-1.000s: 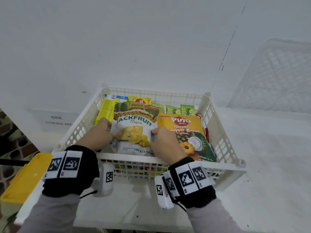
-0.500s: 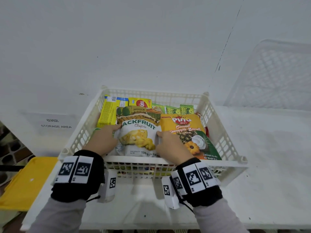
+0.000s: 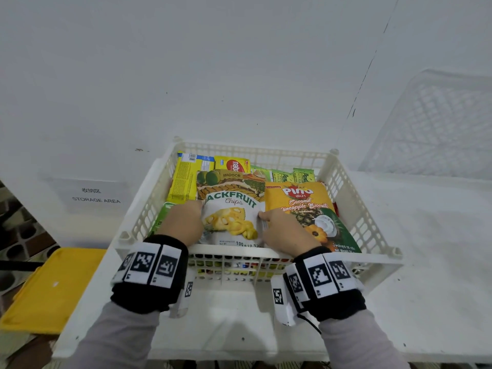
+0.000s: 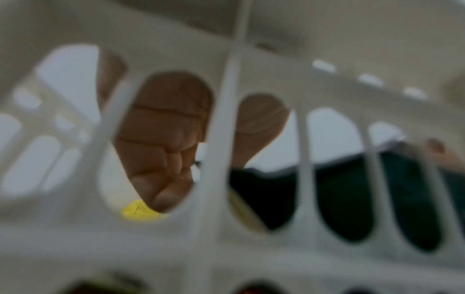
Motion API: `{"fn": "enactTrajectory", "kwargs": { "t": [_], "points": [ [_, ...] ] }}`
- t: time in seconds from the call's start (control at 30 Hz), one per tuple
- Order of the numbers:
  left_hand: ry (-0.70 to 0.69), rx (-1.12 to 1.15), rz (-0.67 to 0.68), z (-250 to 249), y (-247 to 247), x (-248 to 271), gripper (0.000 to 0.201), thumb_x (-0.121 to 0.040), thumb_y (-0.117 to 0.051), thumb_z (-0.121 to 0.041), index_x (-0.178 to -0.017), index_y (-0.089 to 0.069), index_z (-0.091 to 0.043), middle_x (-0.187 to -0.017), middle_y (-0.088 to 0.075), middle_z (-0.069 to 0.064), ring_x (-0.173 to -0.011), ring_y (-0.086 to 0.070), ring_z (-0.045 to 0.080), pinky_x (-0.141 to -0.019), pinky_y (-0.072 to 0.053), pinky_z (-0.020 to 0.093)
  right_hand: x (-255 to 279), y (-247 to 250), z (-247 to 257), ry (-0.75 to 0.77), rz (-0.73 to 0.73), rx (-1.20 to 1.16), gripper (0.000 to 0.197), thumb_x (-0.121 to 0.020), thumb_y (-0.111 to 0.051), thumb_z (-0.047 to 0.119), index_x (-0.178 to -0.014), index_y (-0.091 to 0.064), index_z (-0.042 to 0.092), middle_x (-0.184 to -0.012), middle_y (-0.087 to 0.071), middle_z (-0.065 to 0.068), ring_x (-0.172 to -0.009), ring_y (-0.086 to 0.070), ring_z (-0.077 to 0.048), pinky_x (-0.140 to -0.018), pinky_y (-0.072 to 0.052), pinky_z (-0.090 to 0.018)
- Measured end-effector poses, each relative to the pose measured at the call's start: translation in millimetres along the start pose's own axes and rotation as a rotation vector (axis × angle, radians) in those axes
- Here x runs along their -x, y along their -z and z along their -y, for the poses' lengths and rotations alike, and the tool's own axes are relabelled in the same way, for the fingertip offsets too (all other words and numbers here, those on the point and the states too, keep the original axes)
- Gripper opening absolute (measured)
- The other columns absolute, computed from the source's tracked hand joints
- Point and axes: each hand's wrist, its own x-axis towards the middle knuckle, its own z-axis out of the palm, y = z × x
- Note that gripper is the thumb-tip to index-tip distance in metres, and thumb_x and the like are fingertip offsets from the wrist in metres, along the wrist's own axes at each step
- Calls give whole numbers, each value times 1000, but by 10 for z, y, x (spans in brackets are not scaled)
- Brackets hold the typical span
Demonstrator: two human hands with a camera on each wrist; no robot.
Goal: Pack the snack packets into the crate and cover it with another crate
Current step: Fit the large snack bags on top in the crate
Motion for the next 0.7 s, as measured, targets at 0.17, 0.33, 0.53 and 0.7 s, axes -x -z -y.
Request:
{"fn": "enactTrajectory", "kwargs": {
  "t": [0.17,0.33,0.53,0.7],
  "points": [
    [-63,46,-101,15,142,174,39,-91,-56,-14,-129,-53,-8,-133,-49,12,-121,-48,26,-99,-37,31,168,96,-34,70,9,31,23,-92,-47,8,-77,-62,15,-63,-46,8,-61,-45,-9,-48,-31,-14],
    [-245,222,-107,-112,676,475,33,-90,-57,-29,-122,-59,-25,-106,-61,-6,-89,-56,8,-67,-41,19,557,523,-58,198,-1,24,27,-95,-50,28,-115,-65,18,-99,-69,8,-90,-64,-8,-80,-51,-28],
    [-405,250,-159,-364,1287,323,23,-87,-60,-33,-109,-65,-31,-92,-66,-7,-88,-62,10,-82,-46,29,553,1336,136,279,-142,135,42,-86,-51,47,-126,-56,36,-108,-64,18,-93,-60,3,-83,-45,-20],
    [-326,-28,-82,-556,1239,-440,26,-94,-52,-24,-118,-60,-18,-114,-60,3,-102,-58,19,-86,-41,28,-295,1360,302,306,-191,264,35,-96,-48,24,-130,-55,19,-126,-61,-1,-114,-55,-14,-93,-37,-22]
  ]
}}
